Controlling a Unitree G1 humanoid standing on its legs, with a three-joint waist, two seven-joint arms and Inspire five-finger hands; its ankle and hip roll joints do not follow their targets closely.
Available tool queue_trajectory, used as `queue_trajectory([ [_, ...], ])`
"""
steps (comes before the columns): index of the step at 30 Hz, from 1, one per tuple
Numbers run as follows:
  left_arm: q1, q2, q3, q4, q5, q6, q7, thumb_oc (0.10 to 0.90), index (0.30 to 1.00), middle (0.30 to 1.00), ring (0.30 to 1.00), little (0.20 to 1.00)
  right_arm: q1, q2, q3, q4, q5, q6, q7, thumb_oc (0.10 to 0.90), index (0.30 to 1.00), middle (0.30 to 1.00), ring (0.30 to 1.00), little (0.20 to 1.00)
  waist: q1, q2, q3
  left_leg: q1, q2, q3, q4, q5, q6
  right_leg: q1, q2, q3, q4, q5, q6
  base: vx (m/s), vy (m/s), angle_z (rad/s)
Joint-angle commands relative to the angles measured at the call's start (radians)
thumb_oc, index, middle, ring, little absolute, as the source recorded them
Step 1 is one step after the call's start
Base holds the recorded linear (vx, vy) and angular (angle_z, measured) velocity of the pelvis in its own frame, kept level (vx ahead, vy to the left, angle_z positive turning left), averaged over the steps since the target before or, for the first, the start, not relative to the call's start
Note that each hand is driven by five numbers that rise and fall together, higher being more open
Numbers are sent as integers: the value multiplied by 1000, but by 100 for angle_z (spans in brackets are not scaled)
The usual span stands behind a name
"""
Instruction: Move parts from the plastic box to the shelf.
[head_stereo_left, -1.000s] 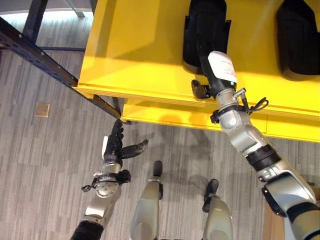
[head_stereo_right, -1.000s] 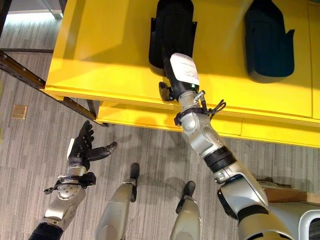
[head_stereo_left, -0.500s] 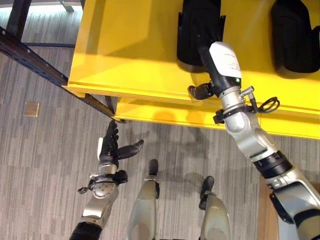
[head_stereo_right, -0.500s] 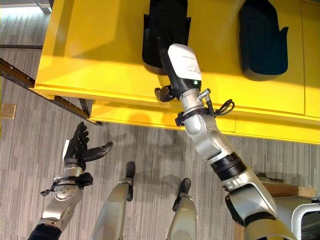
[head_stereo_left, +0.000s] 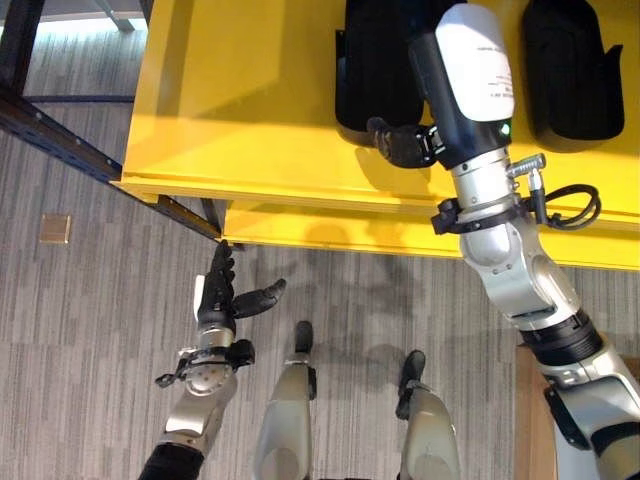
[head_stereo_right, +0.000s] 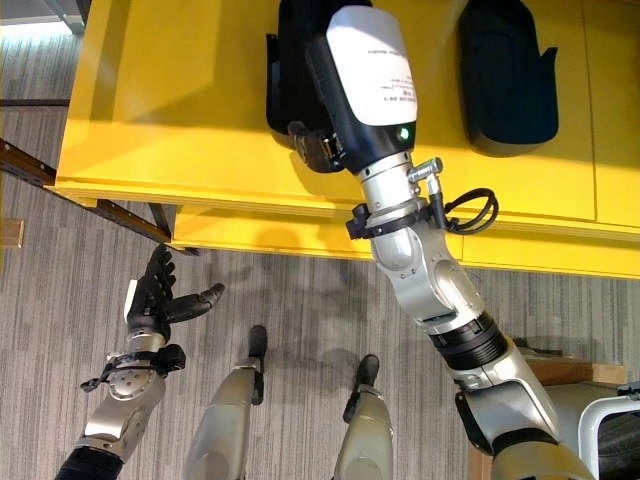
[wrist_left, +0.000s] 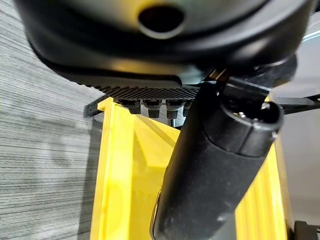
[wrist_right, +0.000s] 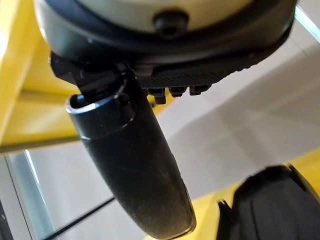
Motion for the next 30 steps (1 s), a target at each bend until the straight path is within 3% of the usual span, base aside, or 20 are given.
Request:
queue_trajectory([
  [1, 27, 52, 57, -120, 86, -65, 9, 900, 1000, 1000, 1000, 1000, 34, 14, -91, -136, -27, -93, -59, 900, 1000, 1000, 1000, 1000, -5, -21, -121, 34, 96, -3, -40, 20, -32, 58, -38, 15, -11, 60, -2, 2, -29, -10],
  [6, 66, 78, 87, -194, 213, -81, -8, 900, 1000, 1000, 1000, 1000, 368, -14, -184, -224, 69, -184, -4, 900, 1000, 1000, 1000, 1000, -41, -25, -155, 112, 127, 6, -114, 56, -54, 102, -11, 19, -39, 52, 2, 13, -58, -13],
  [12, 141, 125, 156, -287, 260, -113, -43, 900, 1000, 1000, 1000, 1000, 594, -40, -282, -262, 130, -244, 32, 900, 1000, 1000, 1000, 1000, -61, -12, -206, 195, 162, 13, -203, 99, -83, 165, 19, 5, -73, 35, 4, 34, -69, -11],
  [17, 208, 162, 213, -366, 312, -134, -49, 900, 1000, 1000, 1000, 1000, 696, -44, -332, -268, 142, -260, 37, 900, 1000, 1000, 1000, 1000, -67, 4, -241, 252, 189, 20, -262, 130, -101, 206, 45, -5, -98, 23, 1, 39, -73, -5],
  [21, 267, 212, 271, -451, 447, -144, -29, 900, 1000, 1000, 1000, 1000, 762, -46, -364, -283, 156, -286, 34, 900, 1000, 1000, 1000, 1000, -70, 21, -274, 299, 216, 30, -313, 155, -114, 237, 76, -5, -113, 5, -6, 30, -79, 2],
  [25, 294, 256, 282, -506, 592, -152, -10, 900, 1000, 1000, 1000, 1000, 793, -58, -375, -283, 157, -304, 23, 900, 1000, 1000, 1000, 1000, -75, 27, -293, 328, 235, 33, -340, 170, -121, 246, 94, -4, -106, -11, -13, 18, -52, -2],
  [30, 289, 270, 251, -512, 660, -152, -7, 900, 1000, 1000, 1000, 1000, 817, -75, -387, -276, 141, -304, 5, 900, 1000, 1000, 1000, 1000, -83, 35, -305, 352, 254, 44, -352, 176, -124, 249, 111, 3, -96, -23, -18, 10, -22, 0],
])
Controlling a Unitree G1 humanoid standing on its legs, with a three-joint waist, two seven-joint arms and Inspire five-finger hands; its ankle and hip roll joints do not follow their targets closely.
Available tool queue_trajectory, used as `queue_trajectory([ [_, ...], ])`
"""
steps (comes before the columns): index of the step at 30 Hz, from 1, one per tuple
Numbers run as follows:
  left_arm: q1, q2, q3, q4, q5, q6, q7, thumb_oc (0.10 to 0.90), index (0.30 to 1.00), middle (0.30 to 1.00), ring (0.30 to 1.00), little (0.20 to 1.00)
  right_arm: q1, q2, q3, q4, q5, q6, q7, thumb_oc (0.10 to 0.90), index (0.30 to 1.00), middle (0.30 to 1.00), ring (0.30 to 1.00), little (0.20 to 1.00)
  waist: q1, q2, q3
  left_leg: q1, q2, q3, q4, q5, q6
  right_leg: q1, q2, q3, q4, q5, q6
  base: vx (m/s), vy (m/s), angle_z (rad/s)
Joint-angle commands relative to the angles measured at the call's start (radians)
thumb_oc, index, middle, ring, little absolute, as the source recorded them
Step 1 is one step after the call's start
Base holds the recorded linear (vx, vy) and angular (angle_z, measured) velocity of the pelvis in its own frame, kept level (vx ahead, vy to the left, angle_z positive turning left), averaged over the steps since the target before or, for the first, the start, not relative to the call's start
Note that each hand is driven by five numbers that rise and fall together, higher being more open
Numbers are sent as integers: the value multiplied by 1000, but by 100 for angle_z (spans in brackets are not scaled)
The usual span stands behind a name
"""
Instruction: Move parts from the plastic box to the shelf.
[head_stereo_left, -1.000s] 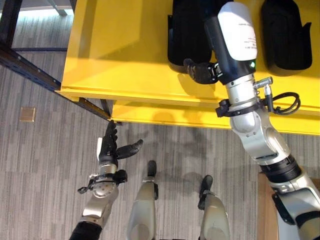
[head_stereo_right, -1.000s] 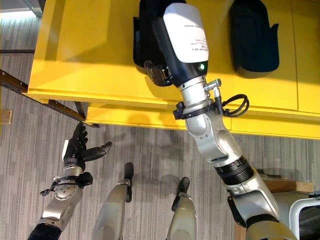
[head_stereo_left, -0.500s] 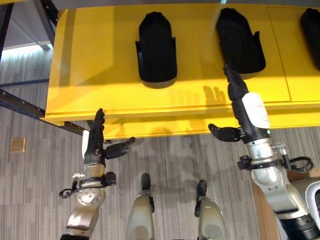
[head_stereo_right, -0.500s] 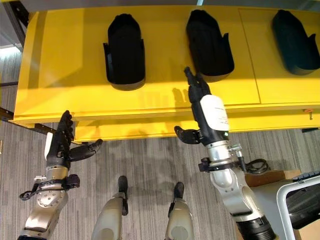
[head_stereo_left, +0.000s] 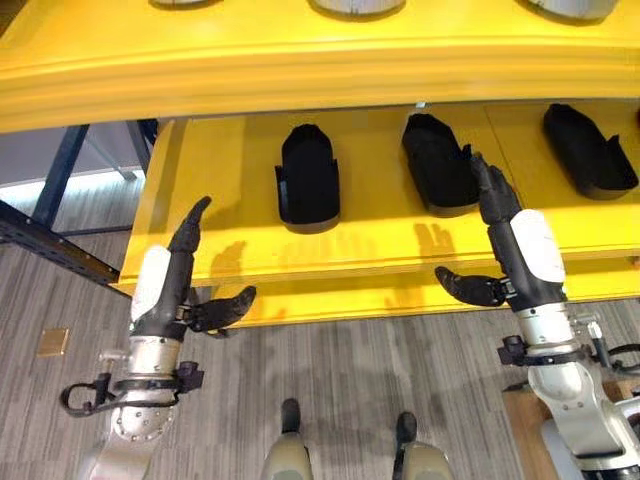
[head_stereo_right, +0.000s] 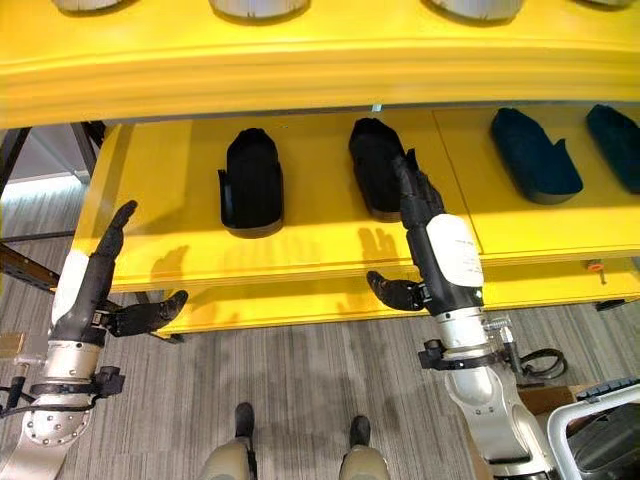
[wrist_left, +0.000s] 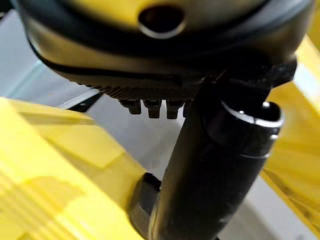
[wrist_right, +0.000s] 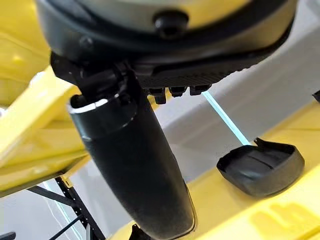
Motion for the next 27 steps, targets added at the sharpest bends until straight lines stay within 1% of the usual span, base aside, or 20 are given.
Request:
queue_trajectory([
  [1, -30, 66, 24, -58, 94, -85, 65, 900, 1000, 1000, 1000, 1000, -25, -41, -34, -111, 15, -74, -77, 900, 1000, 1000, 1000, 1000, -15, -22, -112, 19, 133, 14, -57, 96, -45, -1, -28, 7, 75, -46, 9, 12, -35, 2],
  [6, -49, 77, -19, -30, 189, -71, 94, 900, 1000, 1000, 1000, 1000, -27, -49, -27, -100, -3, -72, -100, 900, 1000, 1000, 1000, 1000, -28, -25, -110, 34, 144, 26, -60, 95, -43, -13, -17, 22, 91, -50, 8, 4, -11, -7],
  [12, -102, 112, -96, 29, 351, -44, 132, 900, 1000, 1000, 1000, 1000, -52, -57, -4, -80, -24, -66, -127, 900, 1000, 1000, 1000, 1000, -44, -33, -96, 42, 154, 47, -61, 95, -41, -44, -10, 48, 119, -54, 9, -9, -2, -14],
  [15, -120, 104, -121, 56, 374, -36, 137, 900, 1000, 1000, 1000, 1000, -59, -54, 1, -75, -27, -65, -137, 900, 1000, 1000, 1000, 1000, -47, -36, -87, 41, 157, 53, -63, 99, -41, -56, -7, 56, 125, -54, 8, -15, -4, -19],
  [22, -143, 96, -141, 103, 464, 4, 172, 900, 1000, 1000, 1000, 1000, -68, -50, 11, -73, -46, -57, -155, 900, 1000, 1000, 1000, 1000, -57, -42, -73, 39, 164, 71, -63, 101, -41, -82, 1, 74, 133, -48, 6, -2, -1, -4],
  [27, -147, 93, -143, 111, 469, 7, 174, 900, 1000, 1000, 1000, 1000, -68, -51, 10, -73, -49, -56, -155, 900, 1000, 1000, 1000, 1000, -56, -42, -71, 38, 164, 75, -62, 100, -41, -88, 1, 79, 136, -47, 6, -5, 2, -12],
])
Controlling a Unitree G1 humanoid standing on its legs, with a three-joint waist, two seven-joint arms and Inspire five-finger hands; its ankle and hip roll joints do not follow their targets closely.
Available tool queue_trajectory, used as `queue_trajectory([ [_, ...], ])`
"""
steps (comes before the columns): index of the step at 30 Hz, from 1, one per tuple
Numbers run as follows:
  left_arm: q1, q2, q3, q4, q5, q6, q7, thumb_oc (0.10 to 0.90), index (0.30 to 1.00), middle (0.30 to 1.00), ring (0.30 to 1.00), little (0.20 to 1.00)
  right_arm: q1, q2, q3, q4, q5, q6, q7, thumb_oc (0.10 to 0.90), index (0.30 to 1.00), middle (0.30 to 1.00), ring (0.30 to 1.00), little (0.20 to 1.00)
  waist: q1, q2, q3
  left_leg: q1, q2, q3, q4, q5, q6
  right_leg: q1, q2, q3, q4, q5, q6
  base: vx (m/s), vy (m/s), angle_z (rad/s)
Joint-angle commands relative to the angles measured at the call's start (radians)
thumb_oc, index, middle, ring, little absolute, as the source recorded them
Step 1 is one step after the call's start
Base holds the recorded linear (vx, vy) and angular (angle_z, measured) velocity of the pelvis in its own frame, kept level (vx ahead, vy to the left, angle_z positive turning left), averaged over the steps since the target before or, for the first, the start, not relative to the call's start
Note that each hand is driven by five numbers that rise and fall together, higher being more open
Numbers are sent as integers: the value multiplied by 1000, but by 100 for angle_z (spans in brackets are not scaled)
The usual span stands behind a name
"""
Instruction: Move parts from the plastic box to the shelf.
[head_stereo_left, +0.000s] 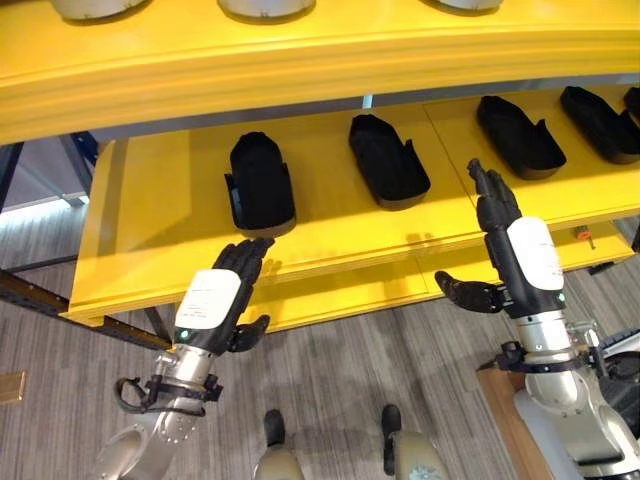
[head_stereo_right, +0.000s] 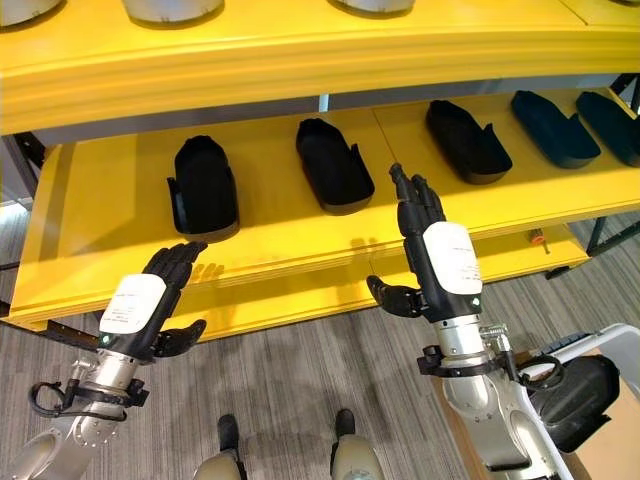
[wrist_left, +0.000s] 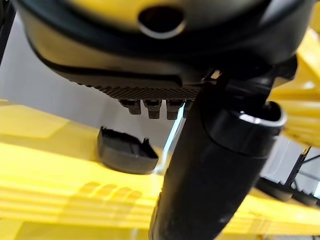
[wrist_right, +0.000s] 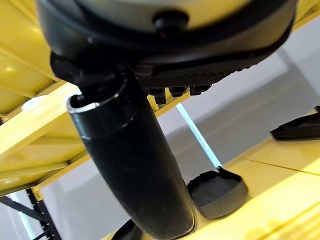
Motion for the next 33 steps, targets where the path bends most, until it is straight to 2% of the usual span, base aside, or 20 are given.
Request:
queue_trajectory([
  [1, -87, 20, 56, -54, 49, -11, 95, 900, 1000, 1000, 1000, 1000, -92, -29, -24, -77, -14, -46, -89, 900, 1000, 1000, 1000, 1000, 2, -17, -38, 23, 119, 0, -34, 84, -34, 17, -40, -1, 34, -15, 39, 0, 0, 0],
  [13, -125, -12, 58, 9, 65, 34, 132, 900, 1000, 1000, 1000, 1000, -120, -22, -12, -67, -28, -30, -109, 900, 1000, 1000, 1000, 1000, -4, -25, -20, 13, 115, 23, -36, 85, -34, -15, -42, 20, 35, -3, 40, -5, 5, -4],
  [27, -294, -75, -85, 196, 39, 78, 155, 900, 1000, 1000, 1000, 1000, -172, -19, 36, -53, -34, -20, -139, 900, 1000, 1000, 1000, 1000, -35, -46, 19, 1, 120, 62, -36, 92, -35, -75, -32, 59, 48, 14, 38, -16, 11, -9],
  [33, -318, -90, -107, 234, 29, 86, 157, 900, 1000, 1000, 1000, 1000, -175, -18, 43, -53, -30, -22, -148, 900, 1000, 1000, 1000, 1000, -38, -50, 25, -2, 123, 72, -38, 96, -37, -85, -27, 66, 46, 17, 39, -2, -1, -5],
])
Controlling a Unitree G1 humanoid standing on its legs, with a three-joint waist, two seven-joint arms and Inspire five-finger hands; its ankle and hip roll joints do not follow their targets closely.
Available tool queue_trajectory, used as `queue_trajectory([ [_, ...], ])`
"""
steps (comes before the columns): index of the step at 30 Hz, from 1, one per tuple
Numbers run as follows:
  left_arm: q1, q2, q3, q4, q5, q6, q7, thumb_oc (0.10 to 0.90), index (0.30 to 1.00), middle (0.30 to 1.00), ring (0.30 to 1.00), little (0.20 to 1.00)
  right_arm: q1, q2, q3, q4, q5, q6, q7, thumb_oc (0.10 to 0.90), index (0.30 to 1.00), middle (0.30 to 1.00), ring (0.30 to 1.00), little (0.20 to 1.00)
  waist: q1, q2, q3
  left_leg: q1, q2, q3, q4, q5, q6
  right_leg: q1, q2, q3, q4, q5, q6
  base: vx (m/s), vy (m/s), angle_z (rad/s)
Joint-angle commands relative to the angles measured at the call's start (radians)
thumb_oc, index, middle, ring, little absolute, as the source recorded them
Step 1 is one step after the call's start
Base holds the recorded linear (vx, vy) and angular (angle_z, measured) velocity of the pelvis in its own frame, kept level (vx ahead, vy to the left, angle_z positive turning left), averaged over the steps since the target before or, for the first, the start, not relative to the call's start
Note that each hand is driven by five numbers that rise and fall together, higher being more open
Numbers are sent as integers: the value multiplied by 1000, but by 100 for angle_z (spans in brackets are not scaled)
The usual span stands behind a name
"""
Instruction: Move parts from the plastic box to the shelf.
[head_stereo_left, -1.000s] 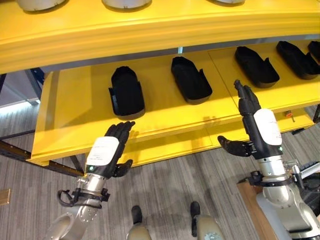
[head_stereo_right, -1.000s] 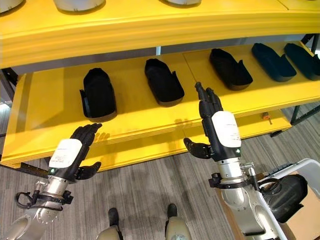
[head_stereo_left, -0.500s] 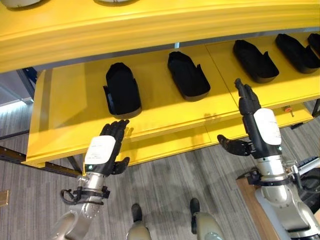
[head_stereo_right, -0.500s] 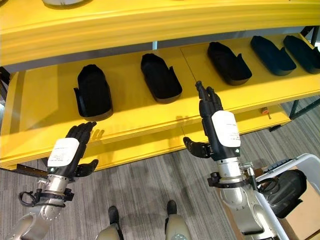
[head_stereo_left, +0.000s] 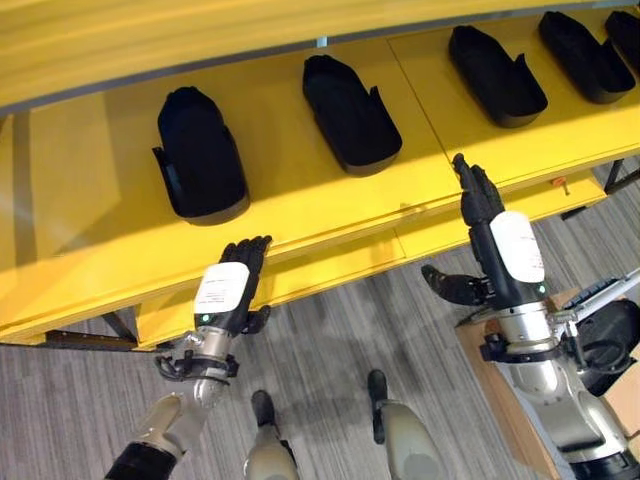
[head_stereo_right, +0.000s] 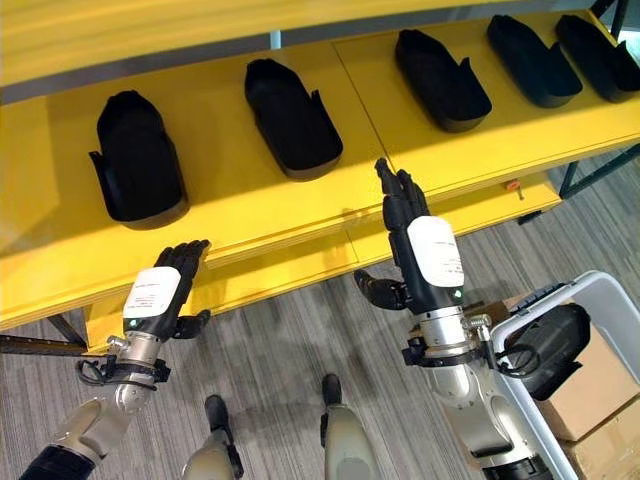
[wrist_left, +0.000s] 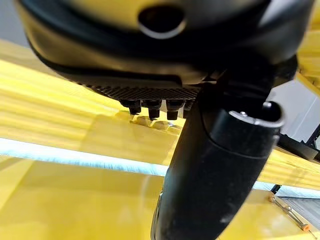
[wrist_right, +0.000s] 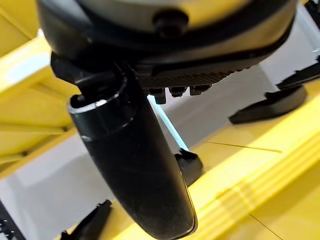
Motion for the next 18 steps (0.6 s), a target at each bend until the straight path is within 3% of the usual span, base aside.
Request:
queue_trajectory([
  [1, -67, -1, 32, -37, -3, -8, 80, 900, 1000, 1000, 1000, 1000, -89, -21, -50, -107, -29, -54, -95, 900, 1000, 1000, 1000, 1000, -4, -20, -46, 30, 107, -8, -17, 84, -25, 17, -54, 7, 30, 15, 40, 0, 0, 0],
  [18, -132, -20, 50, 80, -24, 58, 137, 900, 1000, 1000, 1000, 1000, -112, -23, -30, -93, -27, -48, -109, 900, 1000, 1000, 1000, 1000, -5, -38, -22, 11, 101, -1, -16, 81, -23, -3, -57, 13, 18, 31, 42, 2, 3, -3],
])
